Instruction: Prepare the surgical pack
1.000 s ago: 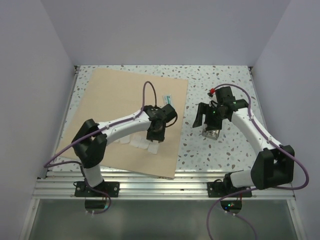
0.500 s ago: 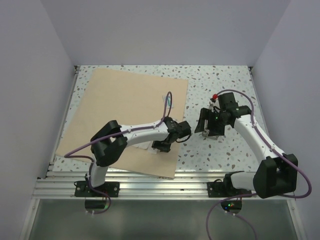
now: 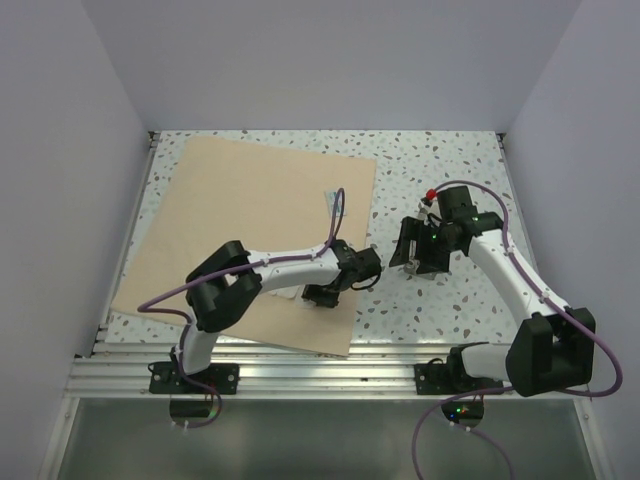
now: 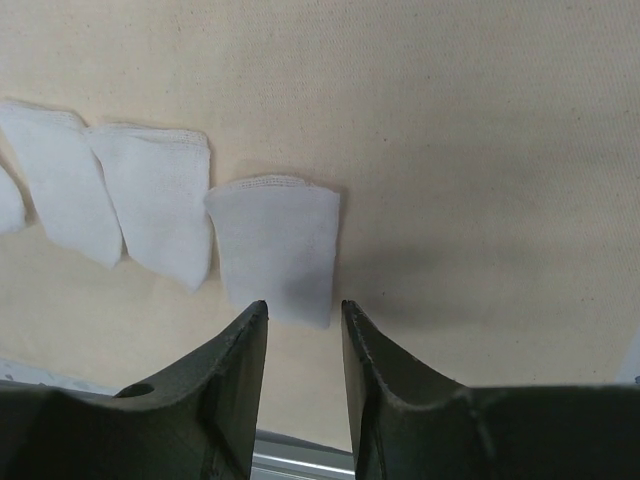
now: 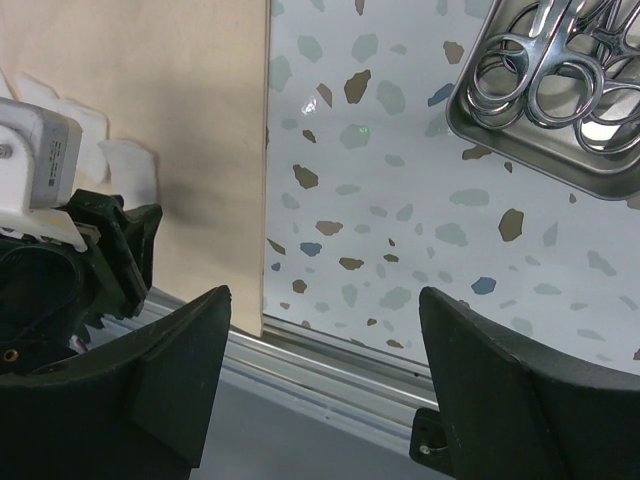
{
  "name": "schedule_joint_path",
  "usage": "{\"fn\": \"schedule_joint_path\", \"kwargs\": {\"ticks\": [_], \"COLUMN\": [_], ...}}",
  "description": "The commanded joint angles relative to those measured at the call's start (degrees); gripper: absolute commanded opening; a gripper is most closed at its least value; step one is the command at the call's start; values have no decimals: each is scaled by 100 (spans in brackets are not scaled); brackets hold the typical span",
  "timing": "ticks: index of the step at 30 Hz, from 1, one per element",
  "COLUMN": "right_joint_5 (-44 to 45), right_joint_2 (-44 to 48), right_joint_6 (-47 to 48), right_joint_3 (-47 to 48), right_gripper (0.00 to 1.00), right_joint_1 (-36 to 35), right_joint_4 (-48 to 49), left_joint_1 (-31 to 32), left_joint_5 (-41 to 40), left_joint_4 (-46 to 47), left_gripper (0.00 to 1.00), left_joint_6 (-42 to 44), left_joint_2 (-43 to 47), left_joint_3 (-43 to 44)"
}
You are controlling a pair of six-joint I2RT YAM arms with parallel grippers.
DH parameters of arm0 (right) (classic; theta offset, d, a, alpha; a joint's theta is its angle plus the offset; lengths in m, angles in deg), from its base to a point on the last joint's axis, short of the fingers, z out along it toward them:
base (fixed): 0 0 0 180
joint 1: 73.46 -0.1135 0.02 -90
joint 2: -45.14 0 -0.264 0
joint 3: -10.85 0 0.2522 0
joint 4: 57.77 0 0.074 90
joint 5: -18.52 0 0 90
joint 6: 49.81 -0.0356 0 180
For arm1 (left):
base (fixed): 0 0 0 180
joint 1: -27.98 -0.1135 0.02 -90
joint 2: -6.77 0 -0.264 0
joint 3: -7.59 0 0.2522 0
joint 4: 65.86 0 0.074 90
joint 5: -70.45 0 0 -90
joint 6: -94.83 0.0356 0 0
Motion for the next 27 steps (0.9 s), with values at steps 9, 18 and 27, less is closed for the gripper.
{"fn": "schedule_joint_path", "kwargs": {"ticks": [9,18,27], "right_joint_5": [-176,-167,-132], "right_joint_2": [122,114,96], "right_joint_6": [43,42,60], "right_joint_3": [-48,22,75], "right_gripper": [80,80,80], "right_joint_1": [35,26,26], "right_joint_4": [11,-24,-68], "left_joint_1": [43,43,34], "left_joint_5": [-47,-125,-433], "left_joint_4": [335,283,-638], "left_gripper": [36,12,0], "left_joint_6": [21,249,469], "left_joint_2": [-128,-5,312], "left_joint_3": [-321,-138,1090]}}
